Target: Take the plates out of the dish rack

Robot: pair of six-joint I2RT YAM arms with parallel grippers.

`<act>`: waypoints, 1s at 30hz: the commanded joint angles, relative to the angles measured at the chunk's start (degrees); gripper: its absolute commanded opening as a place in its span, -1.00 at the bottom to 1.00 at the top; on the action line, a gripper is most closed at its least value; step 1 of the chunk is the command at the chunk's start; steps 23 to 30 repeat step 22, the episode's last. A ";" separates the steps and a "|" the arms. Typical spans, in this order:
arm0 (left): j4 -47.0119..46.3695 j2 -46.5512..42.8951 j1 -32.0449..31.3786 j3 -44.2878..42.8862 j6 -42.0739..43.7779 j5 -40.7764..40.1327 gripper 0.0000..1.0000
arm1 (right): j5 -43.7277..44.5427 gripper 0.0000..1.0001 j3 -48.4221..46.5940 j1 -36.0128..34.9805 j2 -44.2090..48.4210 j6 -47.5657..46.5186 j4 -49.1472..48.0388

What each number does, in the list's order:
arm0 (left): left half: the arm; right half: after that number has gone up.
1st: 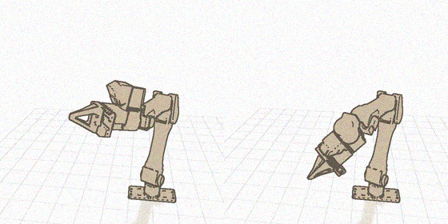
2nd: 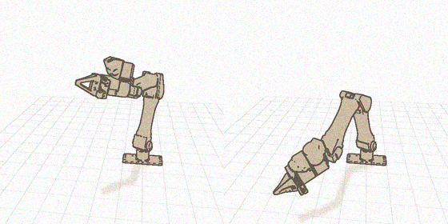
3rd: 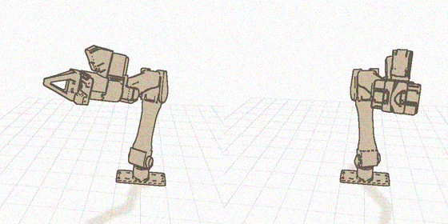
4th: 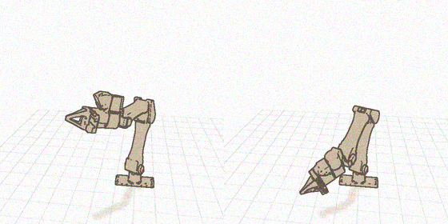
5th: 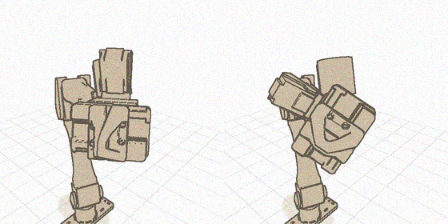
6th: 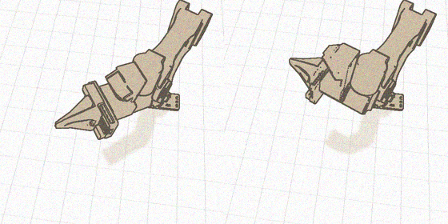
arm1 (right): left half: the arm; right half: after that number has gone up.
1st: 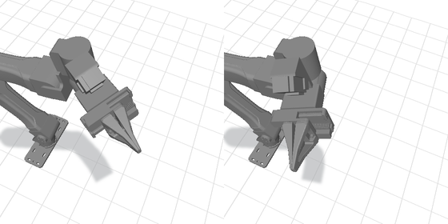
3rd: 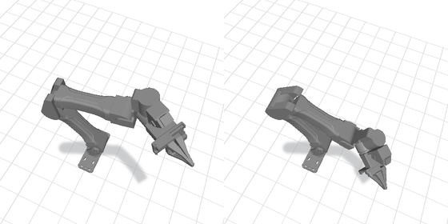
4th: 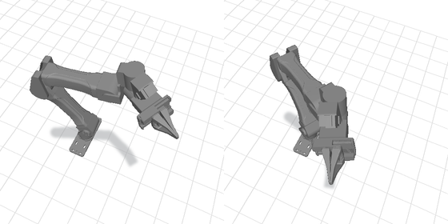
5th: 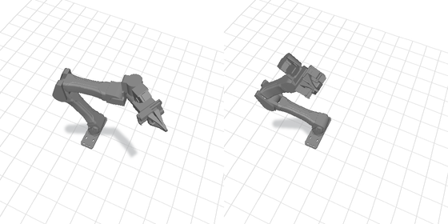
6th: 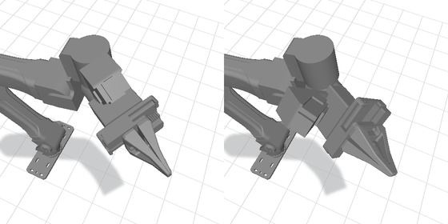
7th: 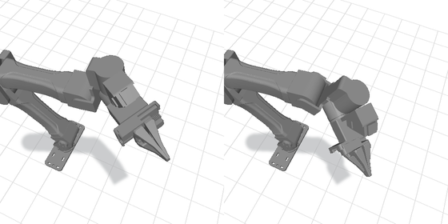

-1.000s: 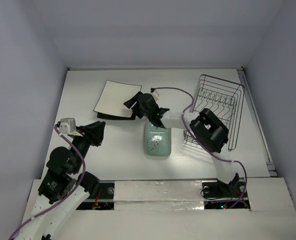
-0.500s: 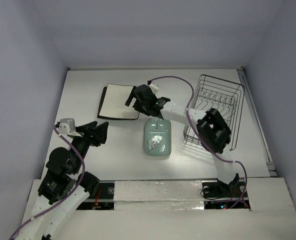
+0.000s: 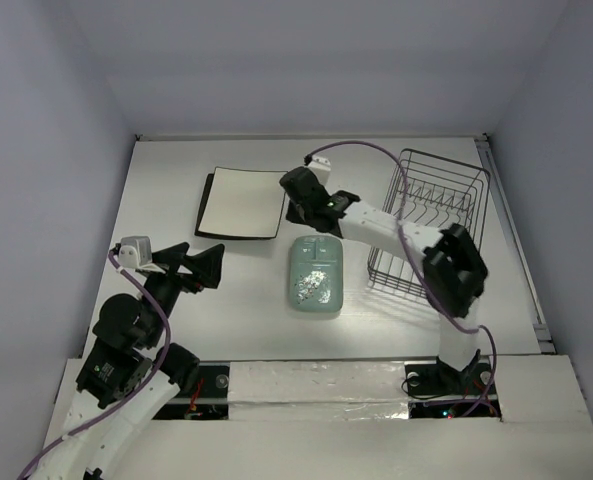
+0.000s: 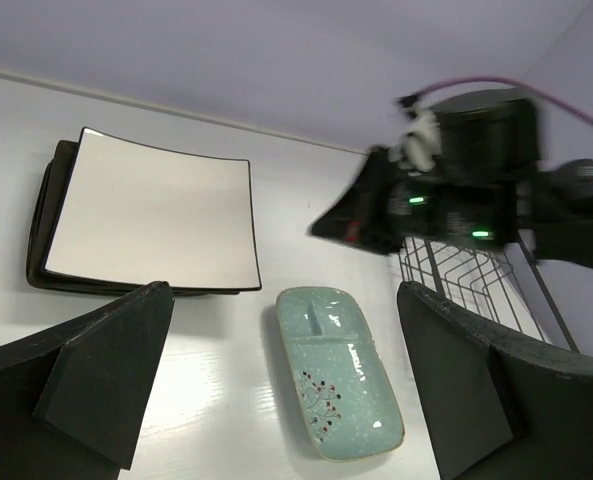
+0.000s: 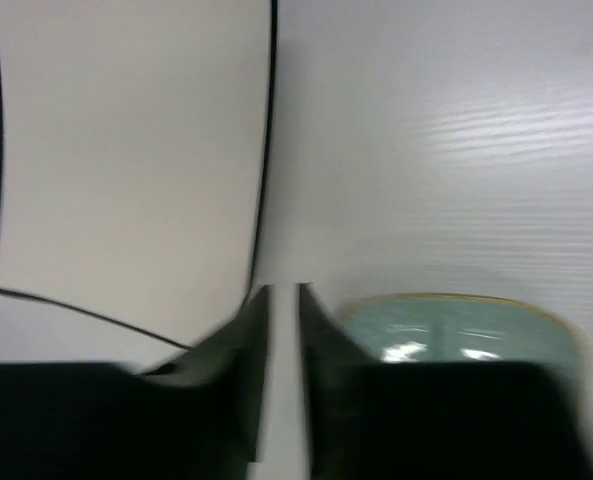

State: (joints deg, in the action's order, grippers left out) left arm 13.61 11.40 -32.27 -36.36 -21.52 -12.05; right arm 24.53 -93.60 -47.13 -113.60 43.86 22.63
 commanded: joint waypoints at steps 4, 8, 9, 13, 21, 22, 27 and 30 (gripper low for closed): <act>-1.04 1.52 -0.34 -1.08 -0.54 0.19 0.91 | 9.21 -1.00 13.70 -0.33 28.93 -11.41 -4.44; -0.95 2.13 -0.34 -1.08 -0.63 0.19 0.92 | 13.86 -0.88 17.31 -0.33 43.09 -15.55 -2.25; -0.86 2.05 -0.34 -1.08 -0.72 0.19 0.93 | 15.70 -0.79 18.10 -0.33 48.77 -17.12 -1.63; -2.88 2.14 -0.34 -0.56 -0.28 0.19 0.98 | 18.88 0.47 23.80 -0.33 62.40 -20.39 -3.55; -3.68 9.52 -0.34 -7.05 0.60 0.19 0.98 | 24.32 1.00 37.24 -0.33 78.61 -15.83 -10.32; -3.07 9.61 -0.34 -8.28 0.69 0.19 0.98 | 24.42 1.00 38.40 -0.33 79.93 -15.56 -11.55; -3.07 9.61 -0.34 -8.28 0.69 0.19 0.98 | 24.42 1.00 38.40 -0.33 79.93 -15.56 -11.55; -3.07 9.61 -0.34 -8.28 0.69 0.19 0.98 | 24.42 1.00 38.40 -0.33 79.93 -15.56 -11.55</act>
